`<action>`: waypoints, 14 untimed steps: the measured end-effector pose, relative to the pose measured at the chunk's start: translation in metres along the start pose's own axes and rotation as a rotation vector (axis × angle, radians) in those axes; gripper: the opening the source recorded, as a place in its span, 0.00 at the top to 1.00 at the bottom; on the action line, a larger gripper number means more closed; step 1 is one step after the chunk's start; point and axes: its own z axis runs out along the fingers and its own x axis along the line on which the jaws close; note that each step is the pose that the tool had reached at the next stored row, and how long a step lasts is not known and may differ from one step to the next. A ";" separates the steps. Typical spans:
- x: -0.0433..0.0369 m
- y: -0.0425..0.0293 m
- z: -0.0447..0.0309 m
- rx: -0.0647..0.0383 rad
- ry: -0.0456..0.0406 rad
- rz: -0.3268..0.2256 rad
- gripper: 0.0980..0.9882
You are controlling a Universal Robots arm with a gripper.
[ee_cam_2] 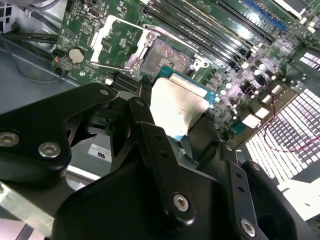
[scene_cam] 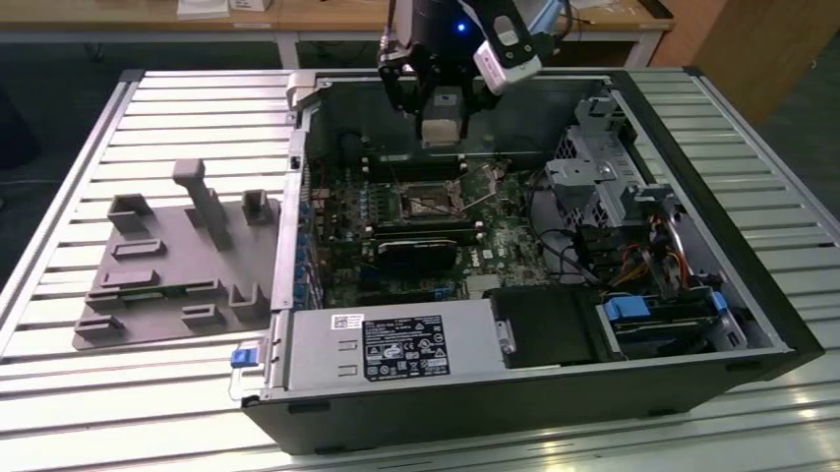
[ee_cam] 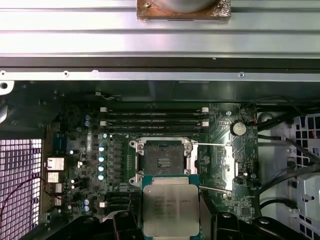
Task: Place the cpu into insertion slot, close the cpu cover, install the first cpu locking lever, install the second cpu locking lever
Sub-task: 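Place the cpu into insertion slot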
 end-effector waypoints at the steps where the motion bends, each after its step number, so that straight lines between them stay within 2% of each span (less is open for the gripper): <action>1: 0.0000 -0.0002 0.0017 0.000 0.0000 0.000 0.50; 14: 0.0002 -0.0019 0.0245 0.003 -0.0001 0.000 0.50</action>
